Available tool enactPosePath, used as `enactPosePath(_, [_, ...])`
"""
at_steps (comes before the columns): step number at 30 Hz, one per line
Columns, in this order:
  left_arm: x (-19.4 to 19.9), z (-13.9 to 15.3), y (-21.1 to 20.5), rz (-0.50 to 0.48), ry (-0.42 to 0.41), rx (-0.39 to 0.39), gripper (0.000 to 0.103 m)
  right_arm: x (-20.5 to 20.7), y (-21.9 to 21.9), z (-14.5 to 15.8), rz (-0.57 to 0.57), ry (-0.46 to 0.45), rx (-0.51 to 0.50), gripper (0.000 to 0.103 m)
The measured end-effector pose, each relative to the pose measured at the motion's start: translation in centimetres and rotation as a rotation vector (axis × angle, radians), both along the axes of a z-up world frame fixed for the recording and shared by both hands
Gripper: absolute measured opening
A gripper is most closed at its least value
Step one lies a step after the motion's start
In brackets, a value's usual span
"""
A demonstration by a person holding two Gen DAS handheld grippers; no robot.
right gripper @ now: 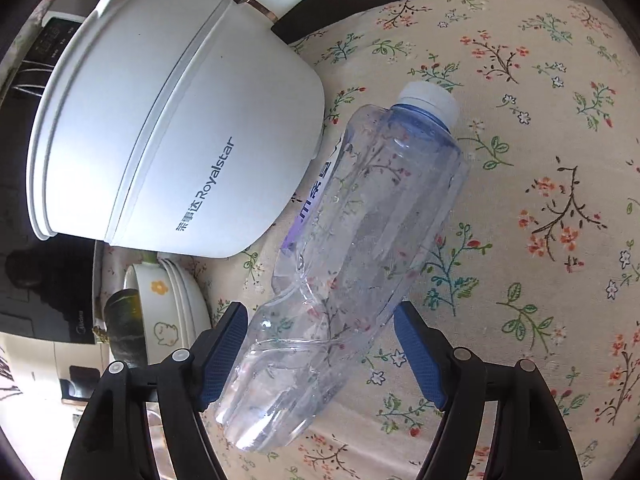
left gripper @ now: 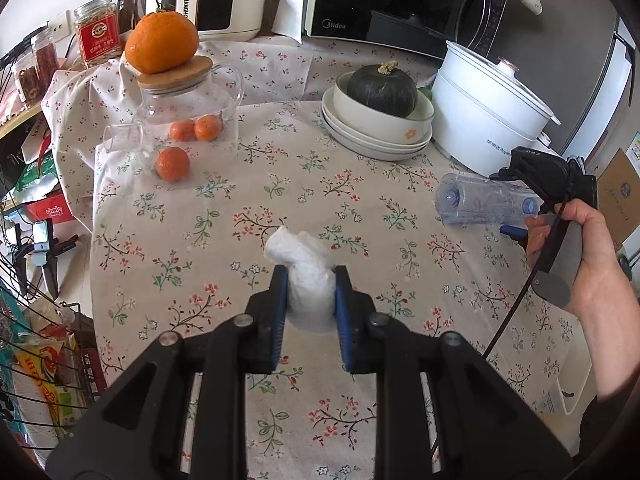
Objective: Collect trash
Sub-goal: 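Lift the garlic and bottle and carry both over the white bin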
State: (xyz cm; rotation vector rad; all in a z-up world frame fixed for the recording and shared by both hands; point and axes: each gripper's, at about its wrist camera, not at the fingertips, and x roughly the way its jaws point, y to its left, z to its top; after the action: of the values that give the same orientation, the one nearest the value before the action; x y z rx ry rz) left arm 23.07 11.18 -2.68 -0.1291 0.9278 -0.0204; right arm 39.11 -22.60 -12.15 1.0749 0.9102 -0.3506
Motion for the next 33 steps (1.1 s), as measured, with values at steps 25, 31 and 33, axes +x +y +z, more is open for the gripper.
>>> enactPosePath(25, [-3.5,2.6,-4.7,-0.019,-0.025,-0.134,0.024,-12.1,-8.0,6.2,0.264,0.007,-0.18,0.066])
enactPosePath(31, [-6.4,3.3,-6.6,-0.033,-0.051,-0.162,0.024,-17.9,-9.6,9.1,0.318,-0.023,-0.28,0.066])
enactPosePath(33, [-7.3,3.1,-7.6,-0.045,-0.048,-0.17,0.024,-19.7,-9.9,9.9,0.326,-0.042,-0.328,0.066])
